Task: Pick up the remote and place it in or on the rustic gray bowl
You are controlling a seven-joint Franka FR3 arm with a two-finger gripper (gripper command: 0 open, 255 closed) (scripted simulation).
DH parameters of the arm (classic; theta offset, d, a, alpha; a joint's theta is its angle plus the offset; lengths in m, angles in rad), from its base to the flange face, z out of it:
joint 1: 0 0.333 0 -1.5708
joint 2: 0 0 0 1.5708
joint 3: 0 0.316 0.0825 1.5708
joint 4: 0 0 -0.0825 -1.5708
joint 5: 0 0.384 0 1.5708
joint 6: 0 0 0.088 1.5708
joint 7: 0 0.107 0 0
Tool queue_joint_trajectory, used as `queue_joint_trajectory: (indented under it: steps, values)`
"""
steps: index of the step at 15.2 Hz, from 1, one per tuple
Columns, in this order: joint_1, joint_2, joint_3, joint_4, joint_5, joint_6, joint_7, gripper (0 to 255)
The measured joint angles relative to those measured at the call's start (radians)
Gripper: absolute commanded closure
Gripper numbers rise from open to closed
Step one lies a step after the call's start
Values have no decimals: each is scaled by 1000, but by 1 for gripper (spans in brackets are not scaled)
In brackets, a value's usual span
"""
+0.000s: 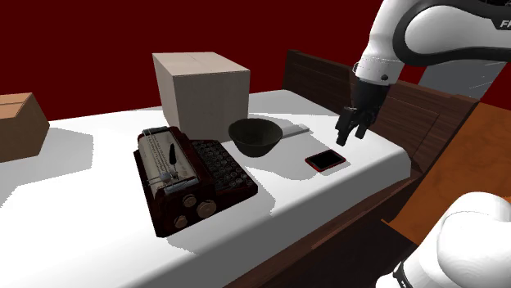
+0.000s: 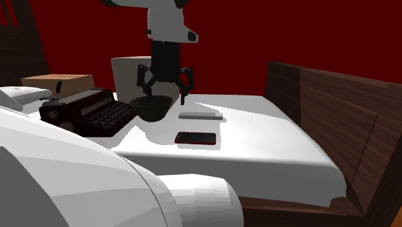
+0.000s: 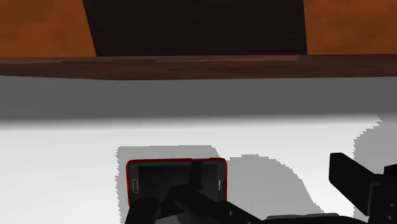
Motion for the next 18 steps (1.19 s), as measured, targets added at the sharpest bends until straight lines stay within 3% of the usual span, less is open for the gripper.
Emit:
queue_joint_trajectory:
  steps: [3,10,18]
  values:
    - [8,26,-31,5,-22,19,-67,0]
    - [67,244,-198,95,-115,145,-462,0]
    - [146,536,-335,261,-111,273,-917,0]
